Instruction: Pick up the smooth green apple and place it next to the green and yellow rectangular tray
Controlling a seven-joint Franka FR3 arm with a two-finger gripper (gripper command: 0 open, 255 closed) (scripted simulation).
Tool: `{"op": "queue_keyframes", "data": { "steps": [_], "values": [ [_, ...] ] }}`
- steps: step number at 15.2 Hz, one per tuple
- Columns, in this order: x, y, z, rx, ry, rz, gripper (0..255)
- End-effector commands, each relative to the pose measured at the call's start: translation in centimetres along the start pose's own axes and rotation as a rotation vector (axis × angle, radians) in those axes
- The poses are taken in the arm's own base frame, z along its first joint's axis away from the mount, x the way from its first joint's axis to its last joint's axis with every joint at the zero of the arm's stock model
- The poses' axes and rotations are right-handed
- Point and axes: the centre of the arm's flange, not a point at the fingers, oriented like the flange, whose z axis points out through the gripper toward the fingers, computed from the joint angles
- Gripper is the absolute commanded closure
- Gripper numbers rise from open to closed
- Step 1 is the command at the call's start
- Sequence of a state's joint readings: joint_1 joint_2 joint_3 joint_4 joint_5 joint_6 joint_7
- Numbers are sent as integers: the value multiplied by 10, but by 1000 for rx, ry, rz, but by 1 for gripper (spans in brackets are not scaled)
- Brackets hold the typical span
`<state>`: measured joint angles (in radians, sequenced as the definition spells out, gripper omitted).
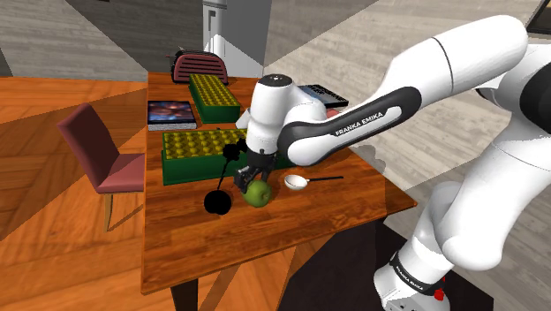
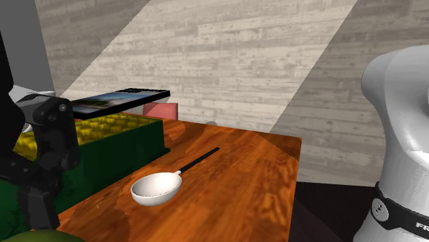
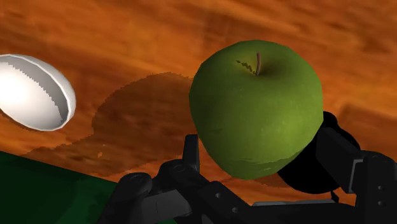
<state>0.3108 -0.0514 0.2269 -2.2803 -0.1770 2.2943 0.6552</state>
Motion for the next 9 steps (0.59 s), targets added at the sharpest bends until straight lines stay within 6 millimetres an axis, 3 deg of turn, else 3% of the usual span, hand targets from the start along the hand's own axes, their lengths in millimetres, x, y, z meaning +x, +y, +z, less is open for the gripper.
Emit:
{"op": "queue_keyframes", "data": {
  "steps": [1, 3, 9],
  "values": [
    [-2, -2, 10, 0, 0, 0, 255],
    [-4, -3, 24, 0, 0, 0, 255],
    [-4, -3, 24, 1, 0, 0, 255]
  ]
}}
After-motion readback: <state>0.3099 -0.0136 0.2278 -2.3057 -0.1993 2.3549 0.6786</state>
